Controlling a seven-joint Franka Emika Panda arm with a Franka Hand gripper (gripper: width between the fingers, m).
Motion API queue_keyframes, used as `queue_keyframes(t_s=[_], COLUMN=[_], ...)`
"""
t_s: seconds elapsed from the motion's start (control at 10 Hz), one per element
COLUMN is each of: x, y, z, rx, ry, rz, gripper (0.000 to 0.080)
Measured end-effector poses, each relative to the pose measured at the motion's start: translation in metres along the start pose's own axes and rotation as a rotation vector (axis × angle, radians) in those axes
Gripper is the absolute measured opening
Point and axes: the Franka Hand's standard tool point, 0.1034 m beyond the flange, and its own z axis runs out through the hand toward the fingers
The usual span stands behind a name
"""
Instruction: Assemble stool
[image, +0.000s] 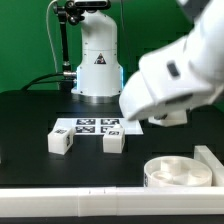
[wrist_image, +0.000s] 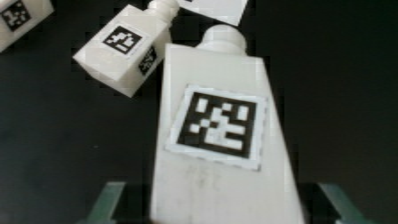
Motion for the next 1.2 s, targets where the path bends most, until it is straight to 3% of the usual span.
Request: queue_keyframes(t_s=[0.2, 0.6, 0.7, 0.8, 1.0, 1.2], x=[0.002, 0.015, 0.014, 0.019, 0.018, 0.022], y=[0.008, 0.015, 0.015, 0.016, 0.015, 0.018], z=[-0.025, -0.035, -0.036, -0.047, -0.058, -0.057], rx=[-0.008, -0.056, -0.052, -0.049, 0.03, 0.001], ry=[0.14, 0.415, 0.451, 0.533, 0.698, 0.807], rz=[0.012, 0.02, 0.025, 0.032, 0.089, 0.094], gripper=[0.0327, 0.0327, 0.0327, 0.0327, 0.0327, 0.0327])
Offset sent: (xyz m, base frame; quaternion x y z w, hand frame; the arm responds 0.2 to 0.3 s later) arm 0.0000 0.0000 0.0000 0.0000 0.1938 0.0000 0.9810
